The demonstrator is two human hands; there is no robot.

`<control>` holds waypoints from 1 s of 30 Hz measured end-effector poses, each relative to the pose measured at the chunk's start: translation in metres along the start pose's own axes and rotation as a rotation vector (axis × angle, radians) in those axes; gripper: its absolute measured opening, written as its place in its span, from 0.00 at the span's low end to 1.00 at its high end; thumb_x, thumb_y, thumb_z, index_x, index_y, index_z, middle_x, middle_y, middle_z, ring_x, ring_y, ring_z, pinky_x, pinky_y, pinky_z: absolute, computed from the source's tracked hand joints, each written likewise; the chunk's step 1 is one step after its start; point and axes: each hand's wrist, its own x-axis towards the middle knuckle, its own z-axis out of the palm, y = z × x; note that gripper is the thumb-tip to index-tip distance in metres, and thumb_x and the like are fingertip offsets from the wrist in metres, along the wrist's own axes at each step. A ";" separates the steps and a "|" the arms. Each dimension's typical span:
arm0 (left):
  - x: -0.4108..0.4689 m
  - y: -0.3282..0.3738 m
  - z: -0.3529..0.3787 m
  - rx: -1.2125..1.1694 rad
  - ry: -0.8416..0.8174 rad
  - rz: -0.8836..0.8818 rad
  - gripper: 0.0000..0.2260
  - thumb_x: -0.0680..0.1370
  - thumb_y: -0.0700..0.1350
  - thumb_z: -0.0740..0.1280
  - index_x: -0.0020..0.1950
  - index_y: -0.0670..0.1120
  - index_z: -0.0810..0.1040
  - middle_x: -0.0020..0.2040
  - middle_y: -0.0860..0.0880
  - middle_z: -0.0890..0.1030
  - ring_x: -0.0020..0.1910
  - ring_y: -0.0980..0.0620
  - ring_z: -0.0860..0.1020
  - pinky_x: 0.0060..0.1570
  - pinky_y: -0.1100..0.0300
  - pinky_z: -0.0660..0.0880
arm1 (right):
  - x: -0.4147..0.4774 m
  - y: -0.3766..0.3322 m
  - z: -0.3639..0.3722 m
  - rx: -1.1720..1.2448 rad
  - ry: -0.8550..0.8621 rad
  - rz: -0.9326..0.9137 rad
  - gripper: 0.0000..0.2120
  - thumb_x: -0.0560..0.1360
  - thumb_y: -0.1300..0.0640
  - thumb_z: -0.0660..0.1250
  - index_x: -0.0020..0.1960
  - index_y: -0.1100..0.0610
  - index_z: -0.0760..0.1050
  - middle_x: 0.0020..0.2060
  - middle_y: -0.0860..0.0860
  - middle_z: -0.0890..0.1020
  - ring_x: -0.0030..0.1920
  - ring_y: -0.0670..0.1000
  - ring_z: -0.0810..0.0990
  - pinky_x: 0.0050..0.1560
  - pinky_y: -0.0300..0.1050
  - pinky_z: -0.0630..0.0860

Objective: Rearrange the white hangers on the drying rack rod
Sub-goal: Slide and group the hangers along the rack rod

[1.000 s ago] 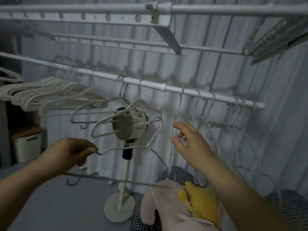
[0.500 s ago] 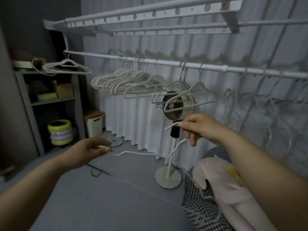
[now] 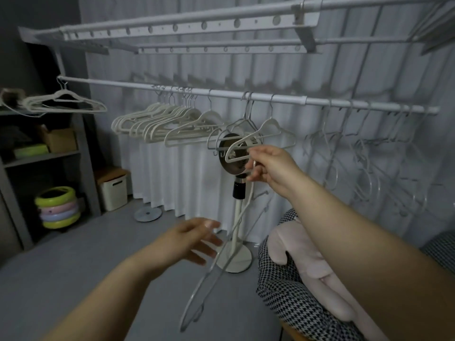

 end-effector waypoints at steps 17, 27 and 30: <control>0.135 0.007 0.037 0.624 0.270 0.147 0.10 0.79 0.43 0.59 0.59 0.49 0.67 0.45 0.51 0.77 0.31 0.57 0.74 0.35 0.64 0.73 | 0.098 0.015 -0.060 0.235 0.083 -0.001 0.06 0.78 0.64 0.57 0.53 0.64 0.70 0.21 0.52 0.75 0.14 0.42 0.67 0.23 0.36 0.77; 0.234 0.036 0.049 0.348 0.174 -0.003 0.09 0.79 0.40 0.57 0.44 0.54 0.72 0.28 0.53 0.78 0.16 0.59 0.68 0.19 0.66 0.67 | 0.178 0.015 -0.151 -0.912 0.388 -0.321 0.16 0.77 0.56 0.60 0.63 0.59 0.70 0.55 0.56 0.78 0.56 0.55 0.75 0.53 0.43 0.69; 0.255 0.048 0.057 0.244 0.204 0.040 0.13 0.79 0.38 0.57 0.40 0.55 0.73 0.24 0.53 0.79 0.16 0.58 0.69 0.19 0.67 0.67 | 0.185 0.016 -0.184 -1.282 0.431 -0.299 0.19 0.76 0.56 0.59 0.67 0.56 0.66 0.66 0.54 0.68 0.66 0.56 0.62 0.64 0.46 0.59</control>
